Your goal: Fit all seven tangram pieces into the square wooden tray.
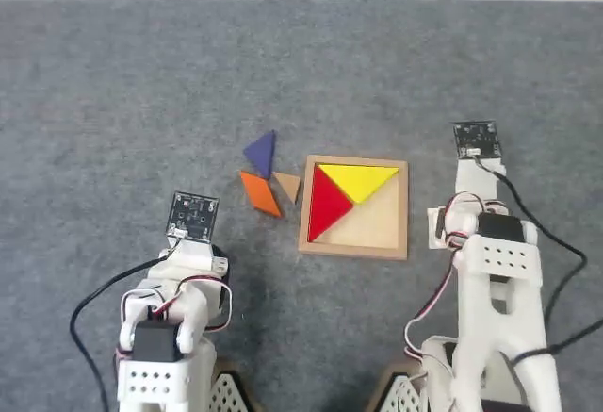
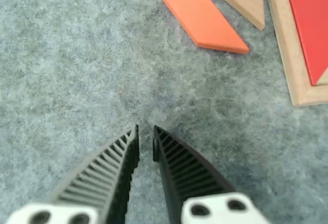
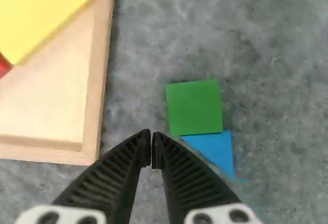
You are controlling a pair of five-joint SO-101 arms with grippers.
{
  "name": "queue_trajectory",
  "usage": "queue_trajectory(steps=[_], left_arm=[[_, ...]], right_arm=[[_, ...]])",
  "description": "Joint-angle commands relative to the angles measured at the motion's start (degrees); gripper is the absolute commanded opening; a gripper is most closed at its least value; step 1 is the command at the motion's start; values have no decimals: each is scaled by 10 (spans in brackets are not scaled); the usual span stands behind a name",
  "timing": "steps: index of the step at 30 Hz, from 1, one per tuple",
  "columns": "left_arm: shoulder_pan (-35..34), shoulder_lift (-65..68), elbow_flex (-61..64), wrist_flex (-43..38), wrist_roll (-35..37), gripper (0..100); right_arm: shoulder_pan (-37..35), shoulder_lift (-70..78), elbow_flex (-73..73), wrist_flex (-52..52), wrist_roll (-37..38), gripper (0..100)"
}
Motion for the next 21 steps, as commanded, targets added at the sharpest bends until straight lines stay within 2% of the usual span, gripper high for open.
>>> queue_trajectory(steps=[1,8,17,21], left_arm=[[-3,-10,-3,3,-4,47],[-3,-10,-3,3,-4,47],[-3,-10,-3,3,-4,47],[-3,-10,-3,3,-4,47]], right_arm=[[-8,-22,2,3,3,9],[-39,-29,69,-76,4,9],[-62,-29,63,-74,4,9],[-65,-29,42,-37,4,9]])
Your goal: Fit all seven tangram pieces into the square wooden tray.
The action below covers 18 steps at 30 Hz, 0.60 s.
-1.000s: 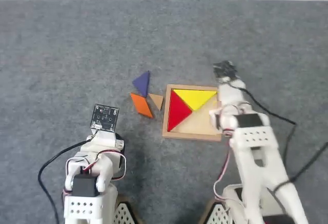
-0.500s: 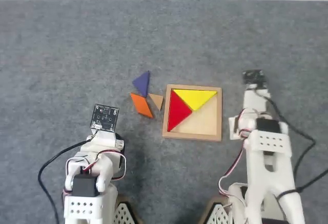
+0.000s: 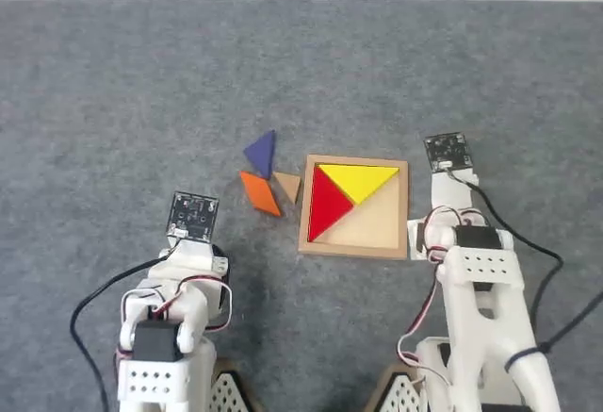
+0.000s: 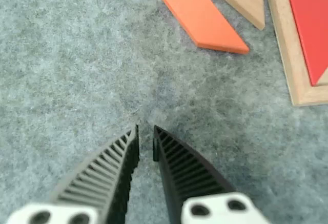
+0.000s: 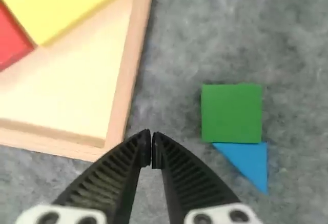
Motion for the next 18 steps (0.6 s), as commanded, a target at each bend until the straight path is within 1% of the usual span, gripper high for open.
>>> queue_trajectory(steps=[1,4,7,8,10,13,16,18], left_arm=[[-3,-10,-3,3,-4,47],[-3,-10,-3,3,-4,47],[-3,-10,-3,3,-4,47],[-3,-10,-3,3,-4,47],[-3,-10,-3,3,-4,47],[-3,-10,-3,3,-4,47],[-3,-10,-3,3,-4,47],[-3,-10,-3,3,-4,47]], right_arm=[[7,-22,-37,24,4,9],[35,-22,-55,29,-8,10],[78,-22,-67,29,-7,11],[92,-22,-70,36,4,19],[114,-15,-94,75,25,66],[118,-15,-131,102,43,128],[118,-15,-167,107,90,133],[119,-13,-185,130,125,135]])
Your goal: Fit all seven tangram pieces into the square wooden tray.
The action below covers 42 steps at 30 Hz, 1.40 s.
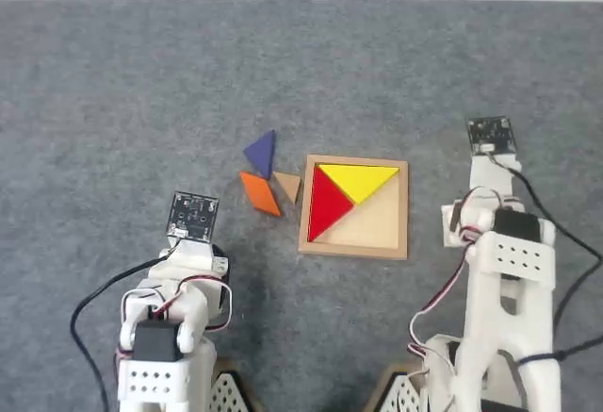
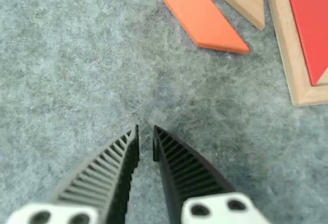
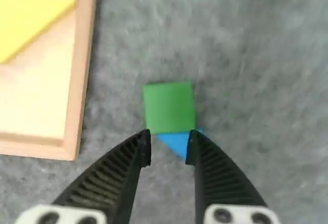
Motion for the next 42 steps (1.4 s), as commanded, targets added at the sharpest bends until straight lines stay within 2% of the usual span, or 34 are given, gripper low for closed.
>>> queue_trajectory(steps=[1,3,9,17,21,26,32,36,38,41,42], left_arm=[[-3,-10,-3,3,-4,47],[-3,-10,-3,3,-4,47],[-3,-10,-3,3,-4,47],[-3,-10,-3,3,-4,47],[-3,-10,-3,3,-4,47],[4,-10,-3,3,-3,47],[51,-10,-3,2,-4,47],[25,-10,-2,-13,-7,47],[9,-10,-3,-63,-56,47],[-65,-10,-31,-108,-184,45],[-81,-8,-44,-115,-192,44]], right_arm=[[10,-7,-62,45,65,135],[11,11,-68,58,77,135],[8,61,-40,0,45,131],[-5,83,92,-178,45,129],[-9,80,121,-178,45,120],[-6,79,154,-179,45,7],[-6,78,161,-182,44,6],[-6,44,182,-196,25,6],[-5,-6,215,-209,20,6],[-12,-104,272,-212,29,6],[-14,-139,289,-211,30,6]])
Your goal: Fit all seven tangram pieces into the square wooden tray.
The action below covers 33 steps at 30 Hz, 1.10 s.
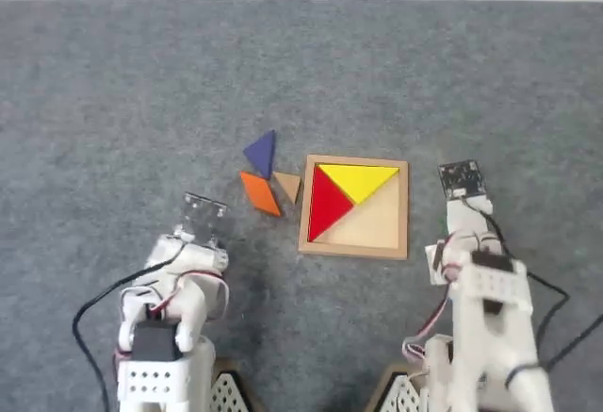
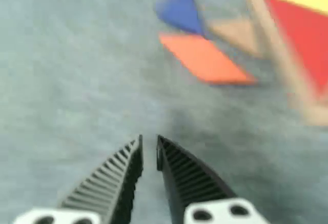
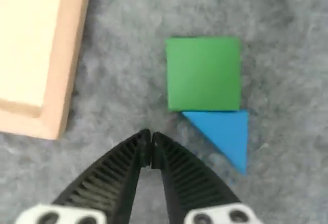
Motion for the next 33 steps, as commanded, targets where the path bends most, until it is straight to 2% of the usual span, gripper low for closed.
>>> queue_trajectory(steps=[1,3,8,13,18,23,26,33], left_arm=[[-81,-6,-58,-56,-105,44],[-81,-4,-82,-50,-108,47],[-79,89,-217,38,-120,47],[-35,325,-416,108,-115,48],[38,586,-585,164,-39,48],[83,754,-656,133,28,79],[105,821,-656,80,76,115],[124,970,-660,-62,199,119]], right_arm=[[-12,-137,42,-9,-3,6],[-23,-193,70,-3,-3,6],[-39,-296,100,70,-1,6],[-7,-368,128,112,35,6],[50,-438,149,149,40,6],[36,-509,165,207,65,6],[29,-552,178,226,67,6],[26,-625,188,276,68,6]])
